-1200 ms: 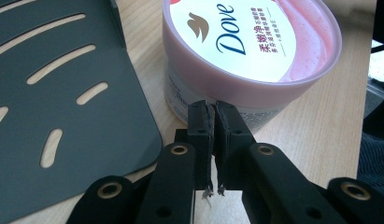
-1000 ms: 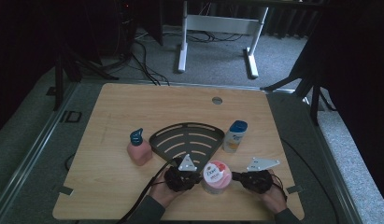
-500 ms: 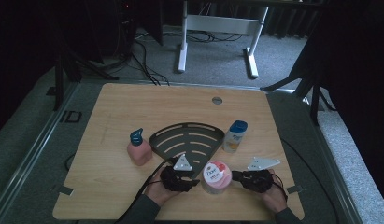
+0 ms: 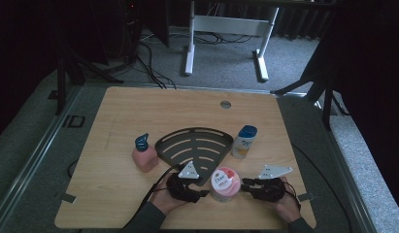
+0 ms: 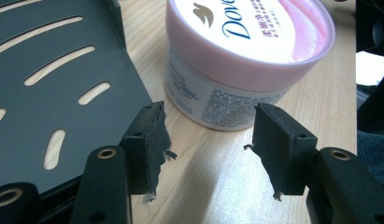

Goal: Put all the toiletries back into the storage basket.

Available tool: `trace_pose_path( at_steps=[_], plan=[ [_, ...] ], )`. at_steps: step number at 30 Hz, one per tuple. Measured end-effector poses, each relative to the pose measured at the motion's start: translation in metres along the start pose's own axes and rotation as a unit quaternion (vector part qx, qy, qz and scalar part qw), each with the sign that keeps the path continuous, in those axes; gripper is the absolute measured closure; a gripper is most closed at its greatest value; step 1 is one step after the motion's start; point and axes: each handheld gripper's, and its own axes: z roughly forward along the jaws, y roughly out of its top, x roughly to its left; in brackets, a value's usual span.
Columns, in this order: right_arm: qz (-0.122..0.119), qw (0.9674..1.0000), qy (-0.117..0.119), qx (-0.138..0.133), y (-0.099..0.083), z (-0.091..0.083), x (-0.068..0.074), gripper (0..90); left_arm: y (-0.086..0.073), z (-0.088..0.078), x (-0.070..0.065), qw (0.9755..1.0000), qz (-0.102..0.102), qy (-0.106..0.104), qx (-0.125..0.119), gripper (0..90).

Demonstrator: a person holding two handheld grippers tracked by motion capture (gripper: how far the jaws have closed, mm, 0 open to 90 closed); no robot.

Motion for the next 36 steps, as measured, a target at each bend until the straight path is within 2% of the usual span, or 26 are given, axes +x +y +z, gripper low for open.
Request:
trace_pose_path(
  at_steps=[10, 14, 19, 28, 36],
  plan=[
    [-0.008, 0.9997, 0.022, 0.005, -0.004, -0.001, 0.0, 63.6, 0.002, 0.004, -0.002, 0.9998, 0.013, -0.013, -0.003, 40.2],
    [-0.021, 0.999, 0.039, 0.001, -0.005, -0.003, 0.002, 61.2, 0.003, 0.006, -0.004, 0.9996, 0.022, -0.017, -0.003, 39.0],
    [-0.028, 0.9982, 0.054, -0.004, -0.005, -0.004, 0.005, 58.0, 0.004, 0.009, -0.004, 0.9994, 0.022, -0.025, -0.007, 38.9],
    [-0.038, 0.9968, 0.069, -0.012, -0.004, -0.004, 0.006, 51.6, 0.007, 0.016, -0.004, 0.9989, 0.029, -0.036, -0.008, 36.6],
    [-0.048, 0.9958, 0.077, -0.012, -0.001, -0.001, 0.007, 44.6, 0.009, 0.02, -0.004, 0.9985, 0.034, -0.04, -0.013, 29.2]
  ],
)
